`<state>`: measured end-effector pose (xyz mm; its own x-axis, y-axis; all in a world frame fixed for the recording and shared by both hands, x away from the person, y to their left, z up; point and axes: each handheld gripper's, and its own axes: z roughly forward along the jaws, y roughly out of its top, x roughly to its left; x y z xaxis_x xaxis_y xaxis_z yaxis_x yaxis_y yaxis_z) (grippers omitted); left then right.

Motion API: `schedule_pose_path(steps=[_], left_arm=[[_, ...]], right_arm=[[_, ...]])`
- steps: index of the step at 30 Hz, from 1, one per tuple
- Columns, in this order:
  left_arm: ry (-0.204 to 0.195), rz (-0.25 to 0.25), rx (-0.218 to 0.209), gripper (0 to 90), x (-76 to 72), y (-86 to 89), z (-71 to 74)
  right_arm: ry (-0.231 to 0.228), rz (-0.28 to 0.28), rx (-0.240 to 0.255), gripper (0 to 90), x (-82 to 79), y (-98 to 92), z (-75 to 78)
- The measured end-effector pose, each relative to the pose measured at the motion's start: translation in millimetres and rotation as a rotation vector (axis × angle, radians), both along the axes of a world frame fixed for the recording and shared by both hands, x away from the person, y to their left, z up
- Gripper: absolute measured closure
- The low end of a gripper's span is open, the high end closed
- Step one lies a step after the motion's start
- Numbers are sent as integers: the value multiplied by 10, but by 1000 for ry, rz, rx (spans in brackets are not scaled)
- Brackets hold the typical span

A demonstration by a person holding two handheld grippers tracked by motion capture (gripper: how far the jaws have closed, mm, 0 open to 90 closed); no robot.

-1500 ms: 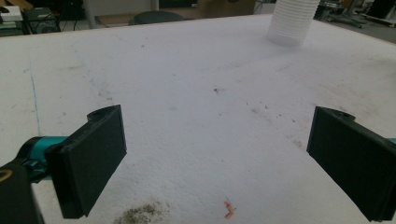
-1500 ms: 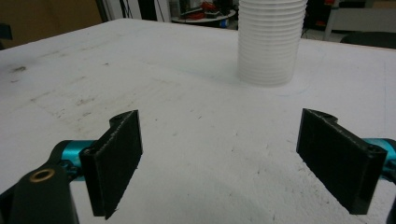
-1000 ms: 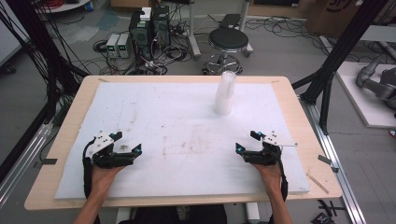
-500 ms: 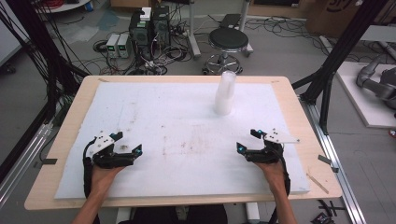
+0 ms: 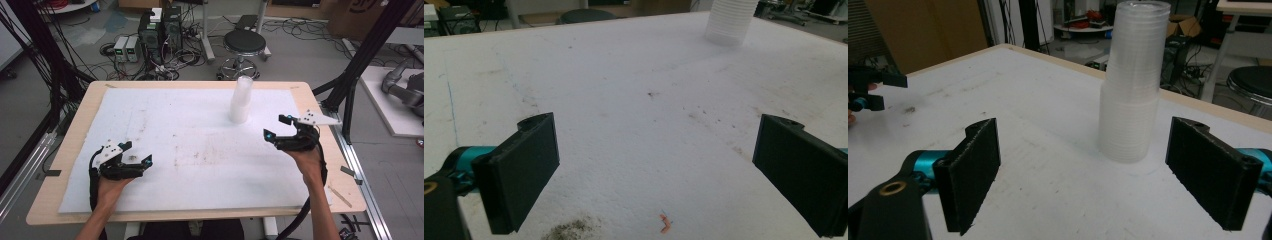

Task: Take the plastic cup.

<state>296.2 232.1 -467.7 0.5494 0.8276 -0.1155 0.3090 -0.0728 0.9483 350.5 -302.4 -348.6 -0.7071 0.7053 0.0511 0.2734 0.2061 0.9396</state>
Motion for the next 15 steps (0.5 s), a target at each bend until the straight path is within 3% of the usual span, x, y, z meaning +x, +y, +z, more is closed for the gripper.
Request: schedule_pose_path(steps=[5,15], left_arm=[[5,-6,13,46,7,-10,2],[17,-6,13,46,19,-11,2]], right_arm=[[36,23,-42,141,157,-52,192],[48,44,-128,140,545,-65,500]])
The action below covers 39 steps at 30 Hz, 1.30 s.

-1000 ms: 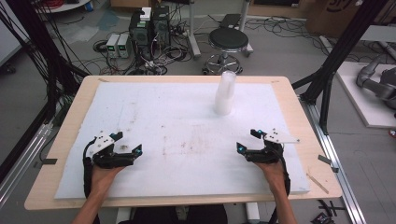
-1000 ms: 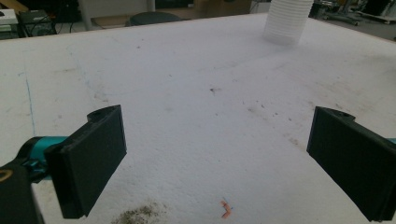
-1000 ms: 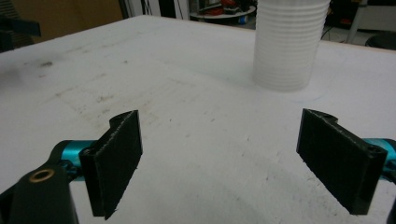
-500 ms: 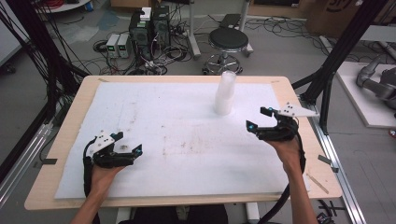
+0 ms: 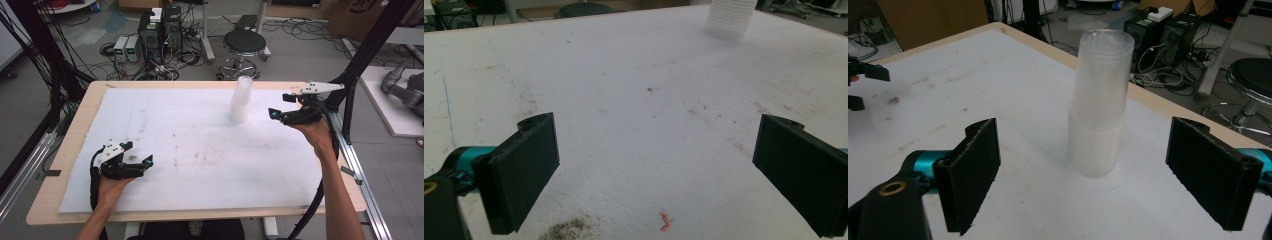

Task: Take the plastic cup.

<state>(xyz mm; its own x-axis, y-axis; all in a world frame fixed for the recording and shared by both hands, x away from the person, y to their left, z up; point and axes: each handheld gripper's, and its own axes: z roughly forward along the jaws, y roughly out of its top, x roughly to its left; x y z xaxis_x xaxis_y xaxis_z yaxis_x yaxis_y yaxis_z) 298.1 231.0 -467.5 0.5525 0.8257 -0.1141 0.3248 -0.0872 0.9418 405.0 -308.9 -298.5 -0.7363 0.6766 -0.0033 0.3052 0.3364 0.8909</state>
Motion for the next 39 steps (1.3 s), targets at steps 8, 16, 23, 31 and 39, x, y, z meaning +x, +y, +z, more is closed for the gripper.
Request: schedule_pose_path(steps=[8,16,23,31,39], left_arm=[[-1,-1,2,46,-3,-3,0],[5,-2,0,46,8,-2,-1],[4,-1,0,46,3,-5,-1],[6,-2,1,46,7,-3,-1],[4,-2,4,46,5,-8,0]], right_arm=[[42,22,-77,135,389,85,154],[69,42,-130,134,714,150,299],[86,55,-148,134,914,247,233],[126,100,-163,134,1107,406,159],[135,108,-158,135,1228,583,9]])
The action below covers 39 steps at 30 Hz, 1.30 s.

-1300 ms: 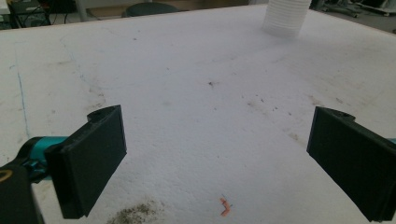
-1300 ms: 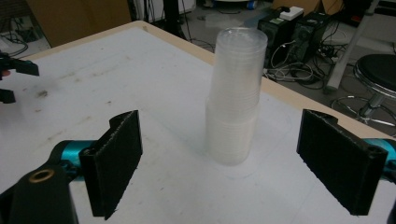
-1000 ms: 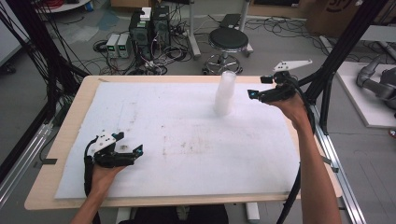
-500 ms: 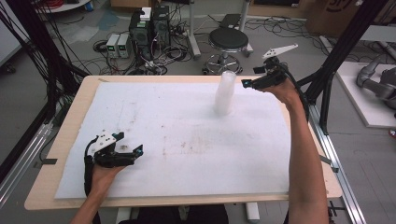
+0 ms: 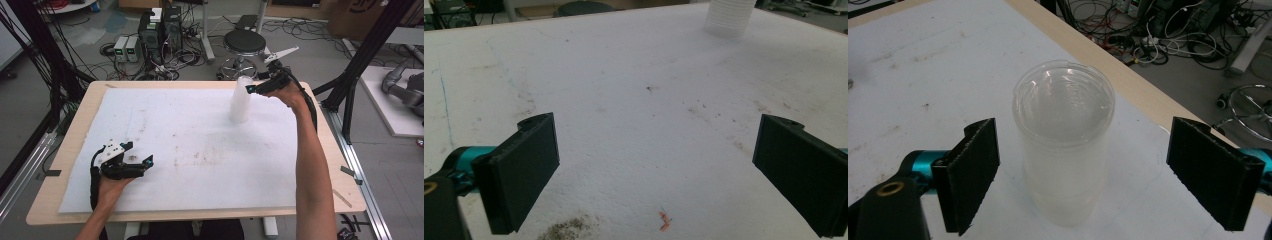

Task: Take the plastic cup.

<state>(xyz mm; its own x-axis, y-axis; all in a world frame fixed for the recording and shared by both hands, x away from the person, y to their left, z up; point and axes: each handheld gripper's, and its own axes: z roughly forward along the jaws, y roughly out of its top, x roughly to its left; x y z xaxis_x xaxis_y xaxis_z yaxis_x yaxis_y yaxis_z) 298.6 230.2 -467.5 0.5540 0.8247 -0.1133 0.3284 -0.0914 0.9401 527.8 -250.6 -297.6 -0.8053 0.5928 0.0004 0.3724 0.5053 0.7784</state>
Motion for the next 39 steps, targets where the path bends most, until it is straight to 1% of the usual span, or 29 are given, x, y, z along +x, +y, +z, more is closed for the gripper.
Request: schedule_pose_path(steps=[2,5,7,8,10,12,15,18,22,25,27,31,33,34,39], left_arm=[[0,0,1,46,2,0,0],[0,-1,2,46,1,0,0],[-1,-1,1,46,0,-1,0],[0,-1,3,46,0,1,0],[0,0,2,46,0,0,0],[0,0,2,46,0,0,0],[0,0,3,46,0,0,0],[-1,0,2,46,0,0,-1],[0,-1,3,46,2,0,0],[0,-1,3,46,2,1,0],[1,-3,1,46,2,0,-1],[1,-3,2,46,2,-1,-1],[0,-2,4,46,3,1,0],[1,-3,1,46,2,0,-1],[2,-2,1,46,0,-2,-1]], right_arm=[[8,4,0,135,15,39,-29],[24,2,-17,136,41,77,-77],[33,-3,-23,136,57,91,-113],[37,-7,-18,137,62,92,-131],[53,-16,-31,137,73,107,-161],[64,-7,-40,137,79,133,-187],[59,1,-34,143,90,177,-211],[72,6,-43,146,104,218,-249],[73,19,-48,159,118,260,-280],[75,28,-49,204,122,274,-290],[72,19,-47,205,121,282,-290],[68,19,-52,207,128,292,-299],[75,18,-54,226,129,297,-308],[67,26,-55,232,137,297,-314],[67,20,-46,264,135,308,-322]])
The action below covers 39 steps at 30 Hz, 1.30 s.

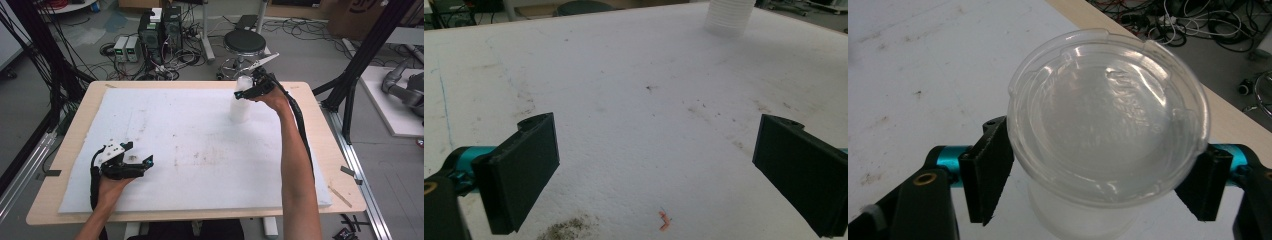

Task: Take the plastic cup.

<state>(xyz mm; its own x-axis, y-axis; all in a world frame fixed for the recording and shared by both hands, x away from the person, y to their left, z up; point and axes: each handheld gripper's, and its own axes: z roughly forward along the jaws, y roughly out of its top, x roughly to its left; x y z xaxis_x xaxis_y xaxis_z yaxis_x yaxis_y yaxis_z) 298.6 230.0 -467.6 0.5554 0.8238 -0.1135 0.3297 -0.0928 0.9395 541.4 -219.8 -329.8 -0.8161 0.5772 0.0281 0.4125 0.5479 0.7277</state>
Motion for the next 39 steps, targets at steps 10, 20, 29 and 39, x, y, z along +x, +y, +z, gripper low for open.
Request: schedule_pose_path(steps=[10,20,29,39], left_arm=[[-1,-1,4,46,1,-3,0],[-1,-1,4,46,0,-4,1],[-3,-3,7,46,-1,-5,1],[-3,-3,12,46,0,-7,2]], right_arm=[[-3,-2,-9,325,-3,-4,-2],[-7,-20,5,331,-1,1,-2],[-9,-34,7,340,-8,1,4],[-31,-34,-2,345,-36,4,51]])
